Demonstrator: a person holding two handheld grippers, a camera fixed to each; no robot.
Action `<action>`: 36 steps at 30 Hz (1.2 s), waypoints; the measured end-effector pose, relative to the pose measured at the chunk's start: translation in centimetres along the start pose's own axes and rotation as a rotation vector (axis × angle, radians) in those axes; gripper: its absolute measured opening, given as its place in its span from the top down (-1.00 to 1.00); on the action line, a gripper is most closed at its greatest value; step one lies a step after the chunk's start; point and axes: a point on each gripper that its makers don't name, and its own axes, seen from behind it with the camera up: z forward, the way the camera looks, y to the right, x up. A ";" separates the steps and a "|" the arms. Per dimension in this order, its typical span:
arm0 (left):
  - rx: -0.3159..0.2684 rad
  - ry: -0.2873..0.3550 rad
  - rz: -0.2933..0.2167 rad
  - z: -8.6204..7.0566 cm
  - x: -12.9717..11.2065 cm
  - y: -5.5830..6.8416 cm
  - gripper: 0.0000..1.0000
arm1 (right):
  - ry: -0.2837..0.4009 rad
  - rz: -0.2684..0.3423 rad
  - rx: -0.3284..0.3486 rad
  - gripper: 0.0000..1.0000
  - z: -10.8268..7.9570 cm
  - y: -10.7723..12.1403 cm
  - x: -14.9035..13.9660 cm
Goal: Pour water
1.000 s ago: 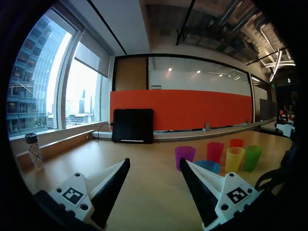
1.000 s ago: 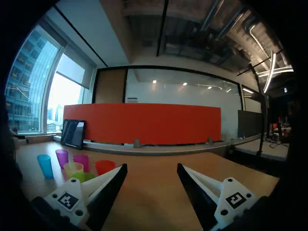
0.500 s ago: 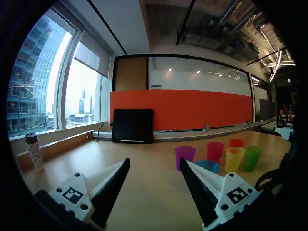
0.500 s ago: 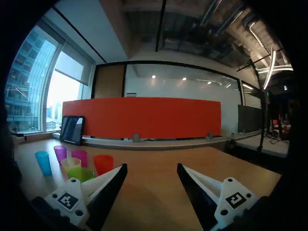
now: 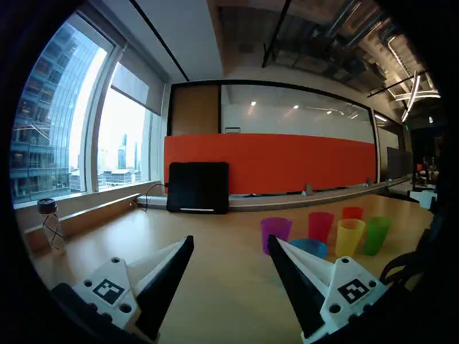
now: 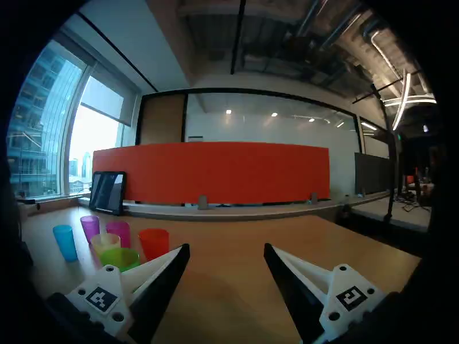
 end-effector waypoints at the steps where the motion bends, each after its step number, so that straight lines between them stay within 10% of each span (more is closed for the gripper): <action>1: 0.000 0.000 0.000 0.0 0.0 0.0 -0.91 | 0.000 0.000 0.000 -1.00 0.0 0.0 0.0; 36: 0.000 0.000 0.000 0.0 0.0 0.1 -0.91 | -0.003 0.001 0.014 -1.00 -0.1 0.1 -0.1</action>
